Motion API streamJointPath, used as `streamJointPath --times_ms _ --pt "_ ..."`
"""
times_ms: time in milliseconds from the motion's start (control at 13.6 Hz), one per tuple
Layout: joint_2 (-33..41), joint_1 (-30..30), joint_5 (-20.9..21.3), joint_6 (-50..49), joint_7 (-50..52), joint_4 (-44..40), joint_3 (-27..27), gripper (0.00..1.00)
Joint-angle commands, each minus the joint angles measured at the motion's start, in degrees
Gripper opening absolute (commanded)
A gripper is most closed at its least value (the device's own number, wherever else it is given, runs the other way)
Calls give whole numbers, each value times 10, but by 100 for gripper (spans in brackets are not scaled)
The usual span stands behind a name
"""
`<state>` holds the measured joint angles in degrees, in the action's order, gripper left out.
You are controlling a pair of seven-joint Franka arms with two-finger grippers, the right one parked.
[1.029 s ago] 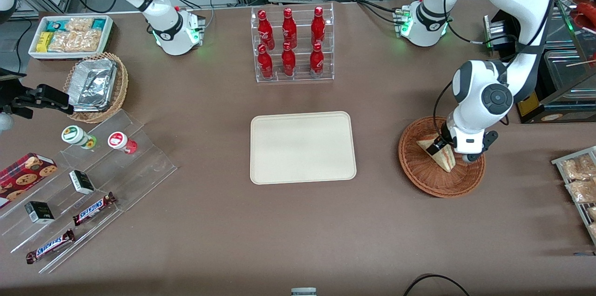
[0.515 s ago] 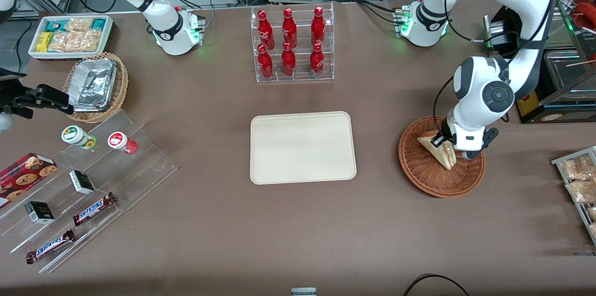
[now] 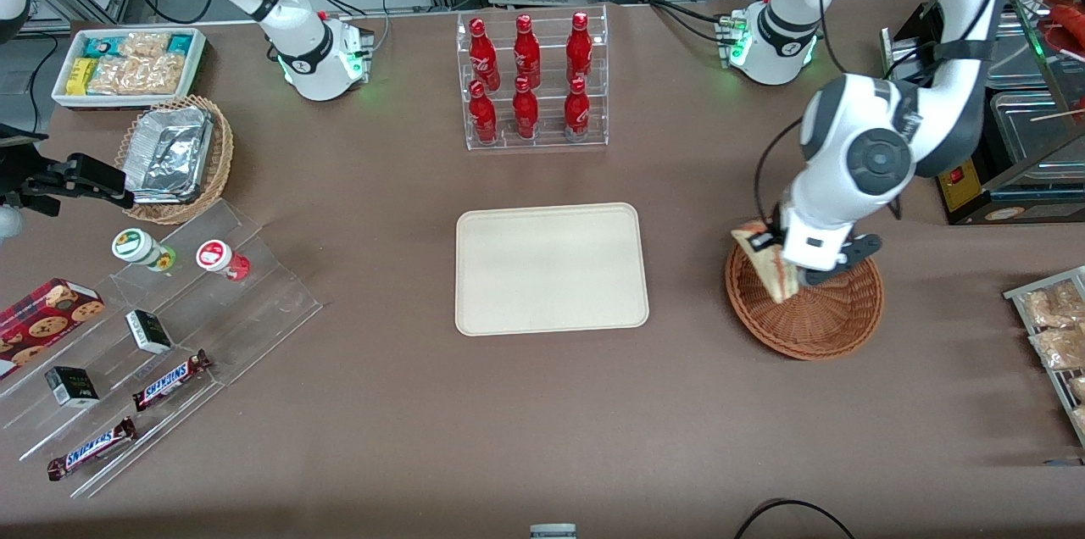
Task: Place sandwich from basket to tray
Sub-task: 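Lift the sandwich and carry it with the left gripper over the cream tray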
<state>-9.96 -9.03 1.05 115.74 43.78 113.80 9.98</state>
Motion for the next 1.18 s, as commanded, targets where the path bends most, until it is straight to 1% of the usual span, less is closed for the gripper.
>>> streamJointPath --times_ms 0,221,368,662,735,1103 --pt "-63 -61 -1 -29 -6 -75 1 0" --pt "-124 -129 -5 -29 8 -144 1 0" --pt "-155 -158 -5 -29 27 -177 1 0" --pt "-250 -222 -4 -56 44 -290 0 0" --pt "-269 -236 -3 -57 63 -312 0 0" --pt "-333 -269 -3 -52 97 -390 0 0"
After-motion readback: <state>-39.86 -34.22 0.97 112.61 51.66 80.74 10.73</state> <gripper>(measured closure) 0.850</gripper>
